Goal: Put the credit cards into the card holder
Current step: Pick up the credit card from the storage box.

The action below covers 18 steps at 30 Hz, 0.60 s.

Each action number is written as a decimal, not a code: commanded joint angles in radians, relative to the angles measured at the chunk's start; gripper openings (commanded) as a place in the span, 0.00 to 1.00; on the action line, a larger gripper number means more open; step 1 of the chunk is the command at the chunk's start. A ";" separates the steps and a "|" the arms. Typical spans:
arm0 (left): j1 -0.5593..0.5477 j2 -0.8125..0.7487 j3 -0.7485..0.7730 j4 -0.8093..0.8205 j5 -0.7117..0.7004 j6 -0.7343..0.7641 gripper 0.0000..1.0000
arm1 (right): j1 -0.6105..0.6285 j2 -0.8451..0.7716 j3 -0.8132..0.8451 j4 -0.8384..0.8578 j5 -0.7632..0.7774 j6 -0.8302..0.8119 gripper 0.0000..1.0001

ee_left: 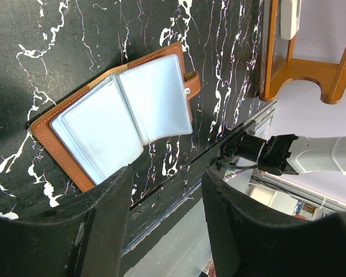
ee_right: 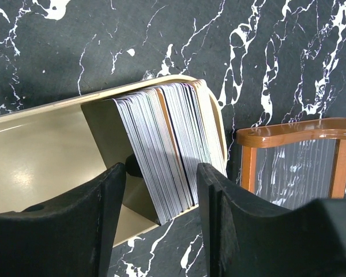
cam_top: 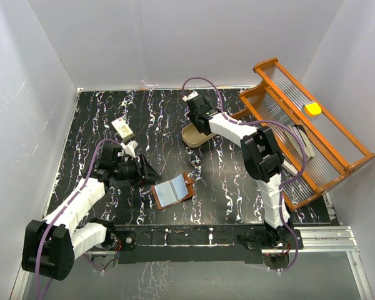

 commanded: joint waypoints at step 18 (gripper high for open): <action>0.002 -0.007 0.023 -0.024 0.002 -0.001 0.50 | -0.006 -0.053 0.070 0.033 0.025 0.002 0.32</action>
